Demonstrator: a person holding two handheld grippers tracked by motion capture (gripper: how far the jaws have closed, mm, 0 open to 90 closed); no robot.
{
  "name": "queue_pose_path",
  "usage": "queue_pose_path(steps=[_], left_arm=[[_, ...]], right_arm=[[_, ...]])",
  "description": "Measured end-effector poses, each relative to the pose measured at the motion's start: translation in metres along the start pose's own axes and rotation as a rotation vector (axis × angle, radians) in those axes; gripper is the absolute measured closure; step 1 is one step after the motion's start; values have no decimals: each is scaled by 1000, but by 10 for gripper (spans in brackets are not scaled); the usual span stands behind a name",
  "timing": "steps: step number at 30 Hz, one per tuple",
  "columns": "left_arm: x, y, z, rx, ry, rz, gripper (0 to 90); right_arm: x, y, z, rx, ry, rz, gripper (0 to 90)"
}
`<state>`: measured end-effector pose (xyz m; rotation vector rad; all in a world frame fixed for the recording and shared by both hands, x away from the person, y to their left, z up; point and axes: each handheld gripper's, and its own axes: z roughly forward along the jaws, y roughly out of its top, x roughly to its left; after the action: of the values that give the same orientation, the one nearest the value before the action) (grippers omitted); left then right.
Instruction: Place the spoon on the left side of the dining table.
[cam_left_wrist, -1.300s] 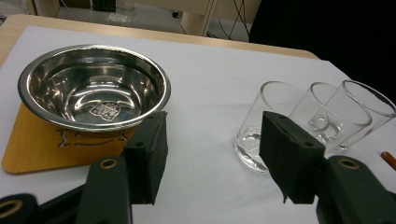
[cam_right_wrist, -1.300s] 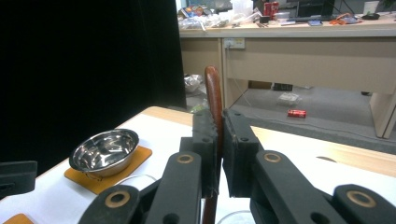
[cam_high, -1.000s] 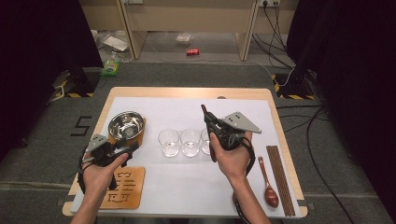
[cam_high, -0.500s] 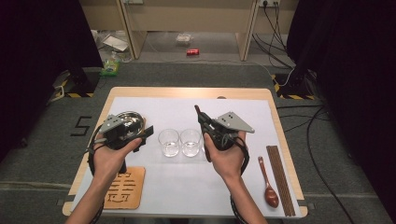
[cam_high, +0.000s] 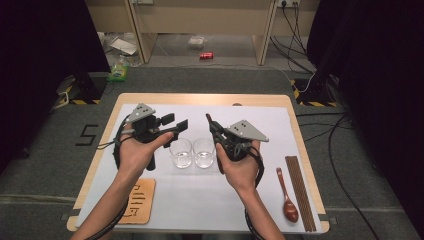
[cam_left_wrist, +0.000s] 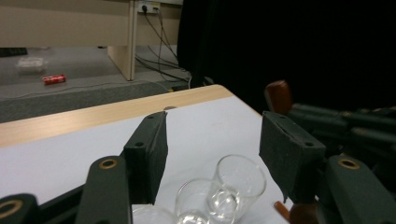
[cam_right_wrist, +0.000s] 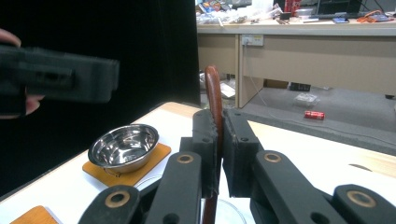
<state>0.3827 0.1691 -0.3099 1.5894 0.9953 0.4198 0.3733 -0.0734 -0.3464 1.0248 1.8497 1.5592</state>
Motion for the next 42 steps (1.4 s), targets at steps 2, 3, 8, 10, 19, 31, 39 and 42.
queue_pose_path(steps=[2, 3, 8, 10, 19, 31, 39, 42], left_arm=[[-5, 5, 4, -5, -19, -10, 422], [-9, 8, 9, -4, -43, -25, 424], [-16, 14, 21, 4, -61, -30, 434], [-17, 15, 24, 7, -61, -32, 441], [-19, 13, 44, 37, -80, -86, 486], [-18, 9, 52, 49, -141, -155, 663], [-20, 11, 49, 16, -159, -158, 743], [-23, 12, 47, -14, -149, -133, 746]], right_arm=[[1, -1, 1, 0, 3, 4, 846], [1, -1, 1, 0, 3, 4, 846], [2, -1, 3, 1, 7, 2, 846], [3, -1, 3, 1, 7, -2, 845], [5, -1, 5, -3, 13, 0, 846], [4, -1, 4, -13, 16, 4, 845], [5, 2, 4, -29, 21, 18, 837], [6, 3, 3, -30, 28, 19, 806]])
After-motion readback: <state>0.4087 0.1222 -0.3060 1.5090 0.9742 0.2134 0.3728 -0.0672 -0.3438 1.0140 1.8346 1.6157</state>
